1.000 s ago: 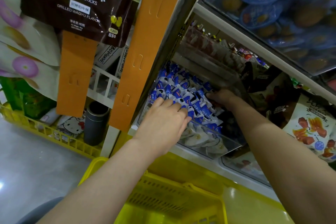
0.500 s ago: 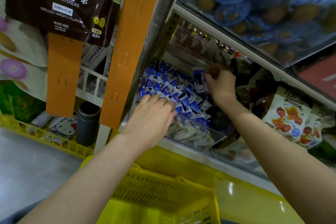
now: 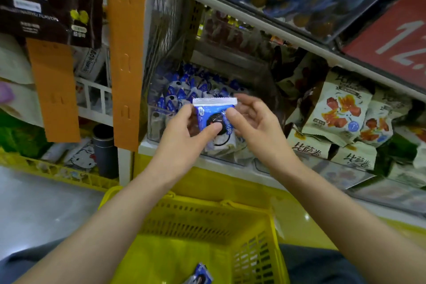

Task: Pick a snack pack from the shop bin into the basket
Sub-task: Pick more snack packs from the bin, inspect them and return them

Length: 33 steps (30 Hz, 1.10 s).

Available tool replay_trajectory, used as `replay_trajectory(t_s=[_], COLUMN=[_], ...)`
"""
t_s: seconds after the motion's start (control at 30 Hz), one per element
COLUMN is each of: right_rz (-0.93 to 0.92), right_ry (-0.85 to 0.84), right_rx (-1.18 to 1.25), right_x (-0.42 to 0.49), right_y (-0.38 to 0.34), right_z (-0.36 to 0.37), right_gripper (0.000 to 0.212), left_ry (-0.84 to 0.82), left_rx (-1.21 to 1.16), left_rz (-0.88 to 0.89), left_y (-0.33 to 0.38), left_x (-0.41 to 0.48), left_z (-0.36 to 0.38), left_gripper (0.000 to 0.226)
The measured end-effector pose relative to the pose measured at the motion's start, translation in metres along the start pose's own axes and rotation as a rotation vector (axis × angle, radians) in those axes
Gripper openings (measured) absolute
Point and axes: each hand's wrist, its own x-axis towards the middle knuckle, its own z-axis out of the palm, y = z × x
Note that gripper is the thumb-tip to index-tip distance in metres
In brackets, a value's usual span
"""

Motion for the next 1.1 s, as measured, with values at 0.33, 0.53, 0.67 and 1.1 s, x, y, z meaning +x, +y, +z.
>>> replay_trajectory(t_s=[0.33,0.53,0.67,1.1], right_rz=[0.166,0.123,0.168,0.386], right_ry=[0.050,-0.004,-0.086,0.066], right_rx=[0.155,0.102,0.010,0.377], right_x=[-0.031,-0.040,-0.048,-0.056], right_y=[0.044,0.051,0.054,0.055], right_z=[-0.006,-0.003,0.001,-0.009], right_gripper=[0.009,0.011,0.027,0.031], left_ry=[-0.160,-0.035,0.059,-0.194], left_rx=[0.219,0.196,0.129,-0.133], left_rz=[-0.102,-0.136,-0.190,-0.388], left_y=[-0.025,-0.030,-0.031,-0.025], left_x=[-0.009,-0.007,-0.010,-0.025], left_z=[0.016,0.023,0.028,0.035], left_gripper=[0.010,0.022,0.024,0.022])
